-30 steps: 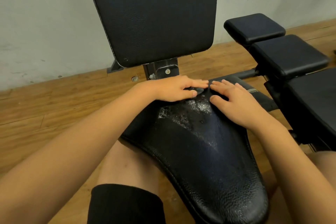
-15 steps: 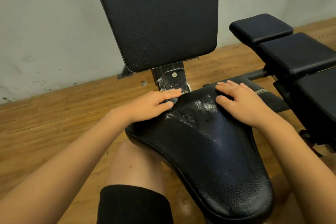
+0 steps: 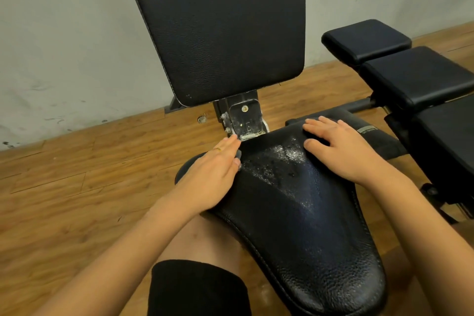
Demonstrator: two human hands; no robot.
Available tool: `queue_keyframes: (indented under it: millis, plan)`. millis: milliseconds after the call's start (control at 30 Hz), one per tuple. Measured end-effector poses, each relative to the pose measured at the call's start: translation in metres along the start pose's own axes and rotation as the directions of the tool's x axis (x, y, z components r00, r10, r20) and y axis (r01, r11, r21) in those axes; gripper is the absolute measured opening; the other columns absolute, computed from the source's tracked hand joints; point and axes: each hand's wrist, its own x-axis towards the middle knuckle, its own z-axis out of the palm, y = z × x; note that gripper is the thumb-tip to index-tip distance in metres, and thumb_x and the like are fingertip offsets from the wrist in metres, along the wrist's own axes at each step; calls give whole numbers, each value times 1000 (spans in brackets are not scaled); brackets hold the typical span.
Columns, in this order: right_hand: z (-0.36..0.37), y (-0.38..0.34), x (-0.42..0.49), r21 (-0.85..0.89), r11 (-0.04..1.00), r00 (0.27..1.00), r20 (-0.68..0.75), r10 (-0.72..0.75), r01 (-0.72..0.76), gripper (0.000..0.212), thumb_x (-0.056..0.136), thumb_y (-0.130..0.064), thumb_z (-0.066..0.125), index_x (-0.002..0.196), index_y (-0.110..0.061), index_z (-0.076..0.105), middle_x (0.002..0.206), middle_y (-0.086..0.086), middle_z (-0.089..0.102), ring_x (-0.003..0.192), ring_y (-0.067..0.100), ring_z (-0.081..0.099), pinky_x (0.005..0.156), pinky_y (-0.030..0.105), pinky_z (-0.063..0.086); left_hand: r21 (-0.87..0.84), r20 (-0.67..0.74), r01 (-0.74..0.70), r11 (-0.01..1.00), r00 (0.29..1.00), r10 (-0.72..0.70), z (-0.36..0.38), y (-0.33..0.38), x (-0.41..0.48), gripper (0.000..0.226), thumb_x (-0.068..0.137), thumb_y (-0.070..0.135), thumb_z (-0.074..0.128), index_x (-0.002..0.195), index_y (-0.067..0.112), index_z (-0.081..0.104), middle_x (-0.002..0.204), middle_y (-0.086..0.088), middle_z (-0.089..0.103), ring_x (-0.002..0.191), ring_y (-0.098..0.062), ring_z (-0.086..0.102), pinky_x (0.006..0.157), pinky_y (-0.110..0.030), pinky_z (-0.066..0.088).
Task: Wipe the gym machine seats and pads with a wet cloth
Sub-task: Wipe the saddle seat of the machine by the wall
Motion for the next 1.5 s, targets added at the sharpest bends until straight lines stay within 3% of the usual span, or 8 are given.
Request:
queue_keyframes:
  millis: [400, 700, 833, 967, 1100, 1233, 1400, 1500]
  plan:
    - [0, -5, -2, -16, 1000, 1000, 6, -1, 1, 50, 101, -35, 43, 150, -22, 40, 159, -7, 29, 149, 12, 16, 122, 37, 5, -100, -48, 55, 993, 997, -60, 8, 35, -64, 52, 107, 33, 28, 158, 26, 17, 163, 16, 9, 149, 2, 4, 112, -12, -1]
    - [-5, -8, 0, -10, 1000, 1000, -7, 8, -8, 50, 101, -34, 44, 149, -22, 40, 159, -5, 30, 149, 14, 17, 121, 38, 6, -6, -59, 173, 985, 983, -173, -7, 10, 26, 22, 105, 22, 37, 119, 19, 54, 119, -3, 60, 117, -28, 56, 79, -37, 38]
    - [-4, -6, 0, -20, 1000, 1000, -7, 13, -14, 50, 101, -34, 45, 149, -22, 41, 159, -5, 30, 149, 15, 18, 120, 37, 6, -47, -101, 116, 992, 988, -120, 3, 46, -47, 43, 106, 29, 32, 149, 25, 36, 158, 10, 31, 148, -8, 21, 113, -21, 19]
    - [0, -4, 2, -22, 1000, 1000, -4, 16, -16, 50, 100, -33, 46, 149, -21, 42, 159, -4, 31, 149, 15, 18, 120, 38, 7, -78, -106, 75, 994, 991, -83, 11, 63, -90, 51, 106, 37, 19, 157, 30, 16, 161, 22, 6, 141, 13, -5, 91, 8, -11]
    - [1, -5, 1, -9, 1000, 1000, -14, 24, -24, 49, 100, -31, 47, 147, -20, 44, 158, -4, 32, 149, 15, 18, 120, 38, 6, -1, -94, 143, 990, 985, -143, 9, 51, -40, 46, 108, 29, 25, 151, 16, 34, 161, 4, 27, 149, -10, 20, 112, -23, 21]
    - [0, -8, 0, -3, 1000, 1000, -4, 27, -27, 49, 100, -31, 47, 148, -21, 44, 158, -5, 32, 149, 15, 18, 121, 38, 6, -39, -70, 178, 983, 981, -181, 4, 26, 31, 27, 105, 22, 35, 120, 11, 56, 119, -8, 59, 111, -28, 57, 78, -30, 34]
    - [-2, -9, -3, 0, 1000, 1000, -7, 25, -25, 49, 100, -31, 46, 148, -21, 43, 159, -5, 31, 149, 15, 18, 121, 39, 7, -43, -71, 151, 988, 985, -154, 0, 36, 12, 29, 105, 21, 36, 127, 12, 54, 125, -5, 58, 114, -25, 56, 80, -31, 36]
    - [-2, -9, -2, -7, 1000, 1000, -13, 19, -19, 50, 100, -32, 45, 148, -20, 43, 159, -5, 31, 149, 15, 18, 121, 38, 7, -68, -82, 99, 993, 991, -104, 4, 54, -44, 43, 106, 28, 33, 148, 21, 39, 157, 9, 33, 145, -11, 28, 112, -31, 28]
